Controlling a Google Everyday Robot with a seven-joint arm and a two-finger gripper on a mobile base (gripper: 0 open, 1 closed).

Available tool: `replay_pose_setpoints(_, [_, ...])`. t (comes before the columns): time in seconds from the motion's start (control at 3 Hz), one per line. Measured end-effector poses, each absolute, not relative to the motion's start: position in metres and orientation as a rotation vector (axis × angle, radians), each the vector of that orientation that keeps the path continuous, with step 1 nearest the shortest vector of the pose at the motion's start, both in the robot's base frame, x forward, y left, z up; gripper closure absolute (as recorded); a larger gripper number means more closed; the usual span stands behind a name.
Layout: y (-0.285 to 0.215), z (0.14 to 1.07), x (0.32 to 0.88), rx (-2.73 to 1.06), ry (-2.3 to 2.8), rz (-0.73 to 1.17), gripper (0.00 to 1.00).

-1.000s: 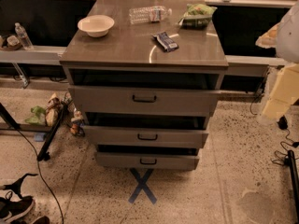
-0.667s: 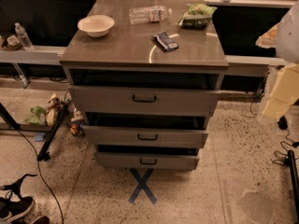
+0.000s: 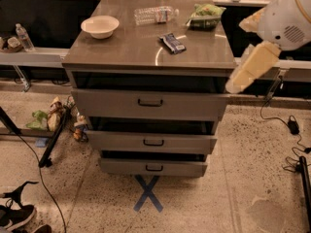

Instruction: Place rxbar blueberry into paper bowl

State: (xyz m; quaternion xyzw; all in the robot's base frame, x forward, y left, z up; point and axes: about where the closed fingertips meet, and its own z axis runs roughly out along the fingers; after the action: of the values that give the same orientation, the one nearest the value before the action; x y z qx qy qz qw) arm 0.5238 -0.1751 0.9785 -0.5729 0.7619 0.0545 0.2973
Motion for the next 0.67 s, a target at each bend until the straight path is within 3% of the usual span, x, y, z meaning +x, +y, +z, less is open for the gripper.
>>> replay_pose_setpoints(0.33, [-0.145, 0.987, 0.587, -1.346, 1.966, 0.325, 0.00])
replay_pose_setpoints(0.67, [-0.138, 0.994, 0.602, -1.221, 2.007, 0.408, 0.00])
